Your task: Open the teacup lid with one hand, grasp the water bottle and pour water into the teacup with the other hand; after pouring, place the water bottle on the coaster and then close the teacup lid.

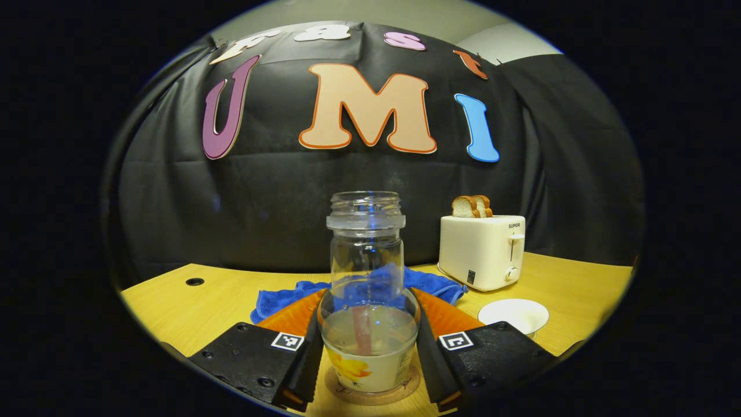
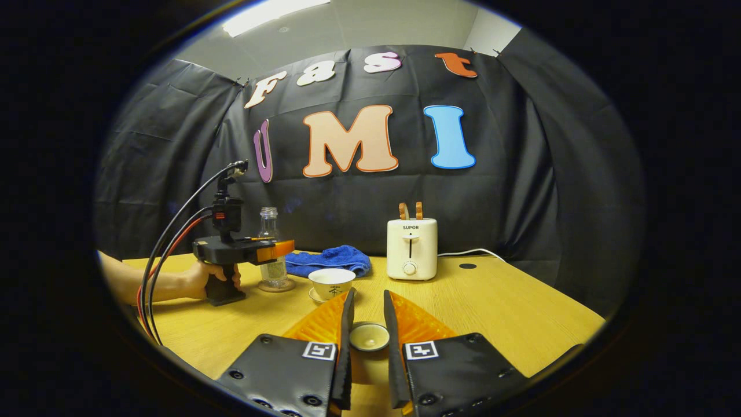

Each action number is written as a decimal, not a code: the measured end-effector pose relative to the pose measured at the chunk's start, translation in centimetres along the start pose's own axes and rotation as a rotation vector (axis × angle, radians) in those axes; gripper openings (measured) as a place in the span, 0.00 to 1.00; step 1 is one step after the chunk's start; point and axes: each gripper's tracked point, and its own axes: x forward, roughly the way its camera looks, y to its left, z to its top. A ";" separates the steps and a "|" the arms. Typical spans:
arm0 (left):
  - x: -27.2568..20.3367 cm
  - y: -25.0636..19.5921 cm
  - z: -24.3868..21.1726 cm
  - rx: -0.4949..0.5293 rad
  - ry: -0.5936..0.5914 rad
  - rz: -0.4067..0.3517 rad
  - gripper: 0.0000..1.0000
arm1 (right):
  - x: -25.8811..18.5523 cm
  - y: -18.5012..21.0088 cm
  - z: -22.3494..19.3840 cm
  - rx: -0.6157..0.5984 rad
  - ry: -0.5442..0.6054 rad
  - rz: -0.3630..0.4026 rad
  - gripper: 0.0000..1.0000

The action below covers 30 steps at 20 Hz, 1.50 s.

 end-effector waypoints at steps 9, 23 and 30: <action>0.1 0.0 -0.7 0.037 0.027 0.014 0.74 | 0.0 0.0 0.1 0.000 0.000 0.000 0.29; -0.4 0.4 -0.5 0.003 0.008 0.018 0.97 | 0.0 0.0 0.0 -0.001 0.000 0.000 0.29; -1.7 0.5 -0.6 -0.001 0.016 0.023 0.98 | 0.0 0.0 0.0 0.000 0.000 0.000 0.29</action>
